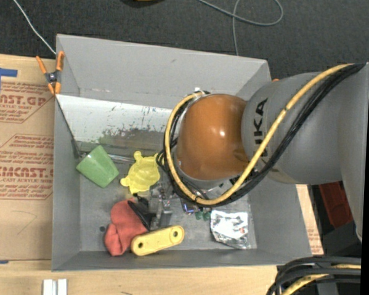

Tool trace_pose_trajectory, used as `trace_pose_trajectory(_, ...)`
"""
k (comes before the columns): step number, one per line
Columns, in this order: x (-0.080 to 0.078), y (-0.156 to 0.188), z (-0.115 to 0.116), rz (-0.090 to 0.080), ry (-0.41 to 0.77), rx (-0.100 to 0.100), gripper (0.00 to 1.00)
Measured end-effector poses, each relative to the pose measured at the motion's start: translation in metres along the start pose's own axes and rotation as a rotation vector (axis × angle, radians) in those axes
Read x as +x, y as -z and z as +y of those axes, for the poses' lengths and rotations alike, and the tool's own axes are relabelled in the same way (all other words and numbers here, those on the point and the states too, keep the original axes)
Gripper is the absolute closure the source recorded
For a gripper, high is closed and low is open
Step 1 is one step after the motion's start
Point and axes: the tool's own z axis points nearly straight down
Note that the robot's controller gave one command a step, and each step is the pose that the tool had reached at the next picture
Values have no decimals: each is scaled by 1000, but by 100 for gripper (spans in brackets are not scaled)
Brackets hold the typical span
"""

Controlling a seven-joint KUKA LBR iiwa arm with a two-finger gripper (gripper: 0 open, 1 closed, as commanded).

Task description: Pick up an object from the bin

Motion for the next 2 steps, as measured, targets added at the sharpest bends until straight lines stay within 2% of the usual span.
trace_pose_trajectory(1,2,-66,1,-10,-33,-3,100)
trace_pose_trajectory(2,-1,-5,-11,2,-22,0,100)
